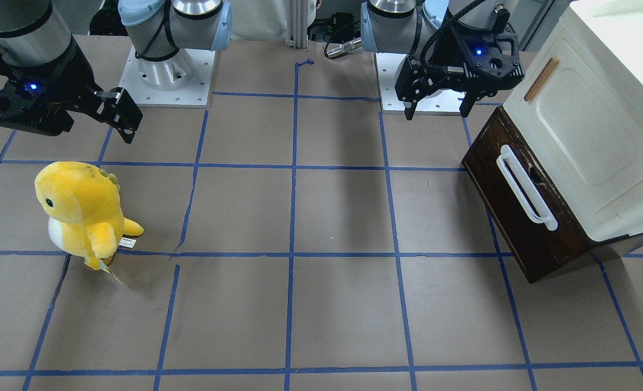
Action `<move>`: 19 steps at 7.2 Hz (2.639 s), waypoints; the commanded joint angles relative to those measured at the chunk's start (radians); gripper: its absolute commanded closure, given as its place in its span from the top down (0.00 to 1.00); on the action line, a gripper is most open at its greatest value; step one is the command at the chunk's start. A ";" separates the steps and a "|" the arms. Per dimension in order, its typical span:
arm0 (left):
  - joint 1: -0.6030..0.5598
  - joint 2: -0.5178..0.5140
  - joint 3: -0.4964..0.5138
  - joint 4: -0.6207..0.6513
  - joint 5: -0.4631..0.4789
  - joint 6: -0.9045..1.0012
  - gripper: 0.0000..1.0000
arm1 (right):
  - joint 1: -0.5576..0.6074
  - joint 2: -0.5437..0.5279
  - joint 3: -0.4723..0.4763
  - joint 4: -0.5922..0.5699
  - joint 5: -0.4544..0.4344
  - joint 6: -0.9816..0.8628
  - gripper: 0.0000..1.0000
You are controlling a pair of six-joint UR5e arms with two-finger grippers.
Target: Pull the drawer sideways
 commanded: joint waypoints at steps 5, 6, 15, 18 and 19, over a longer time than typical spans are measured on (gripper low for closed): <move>-0.077 -0.210 -0.033 0.066 0.125 -0.170 1.00 | 0.000 0.000 0.000 -0.001 0.000 0.000 1.00; -0.103 -0.261 -0.033 0.068 0.191 -0.206 1.00 | 0.000 0.000 0.000 -0.001 0.000 0.000 1.00; -0.131 -0.457 -0.232 0.048 1.102 -0.258 1.00 | 0.000 0.000 0.000 -0.001 0.000 0.000 1.00; -0.042 -0.484 -0.265 0.026 1.113 -0.274 1.00 | -0.001 0.000 0.000 -0.001 0.000 0.000 1.00; -0.036 -0.496 -0.265 0.026 1.123 -0.280 0.97 | 0.000 0.000 0.000 -0.001 0.000 0.000 1.00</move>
